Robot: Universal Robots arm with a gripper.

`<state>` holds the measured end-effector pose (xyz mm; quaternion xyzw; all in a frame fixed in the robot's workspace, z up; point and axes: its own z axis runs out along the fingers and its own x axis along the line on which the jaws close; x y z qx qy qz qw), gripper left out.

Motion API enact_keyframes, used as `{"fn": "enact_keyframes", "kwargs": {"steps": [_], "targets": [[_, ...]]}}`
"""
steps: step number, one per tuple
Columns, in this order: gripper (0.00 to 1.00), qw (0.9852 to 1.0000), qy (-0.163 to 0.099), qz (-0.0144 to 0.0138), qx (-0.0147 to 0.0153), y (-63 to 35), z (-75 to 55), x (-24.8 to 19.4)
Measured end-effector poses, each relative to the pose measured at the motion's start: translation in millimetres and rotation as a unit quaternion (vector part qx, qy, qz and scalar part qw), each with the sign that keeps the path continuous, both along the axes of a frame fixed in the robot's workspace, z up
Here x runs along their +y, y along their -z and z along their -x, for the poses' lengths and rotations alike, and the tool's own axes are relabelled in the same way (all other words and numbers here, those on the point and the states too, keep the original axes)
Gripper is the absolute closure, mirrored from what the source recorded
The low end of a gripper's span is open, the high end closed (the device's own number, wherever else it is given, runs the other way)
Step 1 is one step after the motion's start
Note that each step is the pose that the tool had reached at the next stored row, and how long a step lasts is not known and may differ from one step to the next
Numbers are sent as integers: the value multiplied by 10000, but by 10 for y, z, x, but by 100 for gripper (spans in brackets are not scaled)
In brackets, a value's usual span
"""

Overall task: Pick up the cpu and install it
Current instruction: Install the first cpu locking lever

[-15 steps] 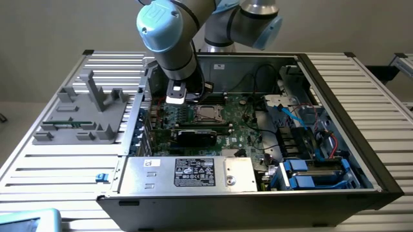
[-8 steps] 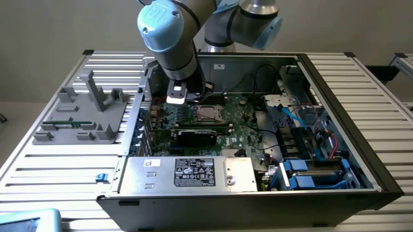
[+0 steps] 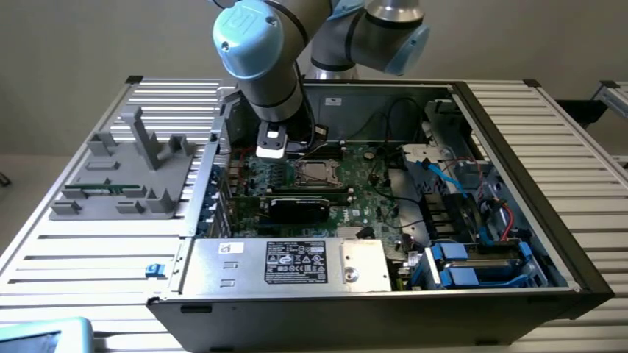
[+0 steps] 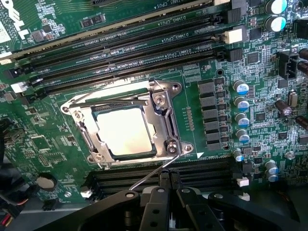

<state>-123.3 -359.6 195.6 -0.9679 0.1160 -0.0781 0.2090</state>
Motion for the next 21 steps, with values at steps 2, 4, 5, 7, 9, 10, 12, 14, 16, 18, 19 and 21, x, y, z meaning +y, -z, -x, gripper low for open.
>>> {"fn": "enact_keyframes", "kwargs": {"steps": [2,4,5,7,9,10,12,14,16,18,19,21], "targets": [[88,10000,0,0,3,0,0,0],[88,10000,0,0,4,1,-1,3],[88,10000,-1,0,5,2,-1,5],[88,10000,-1,1,7,4,0,5],[88,10000,-1,1,7,6,0,5],[88,10000,0,0,7,8,-1,5],[88,10000,0,0,7,11,-9,5],[88,10000,0,-1,7,14,-23,5],[88,10000,0,0,7,15,-29,5],[88,10000,0,0,7,20,-36,5],[88,10000,1,0,7,26,-36,6],[88,10000,2,1,6,41,-37,5]]}}
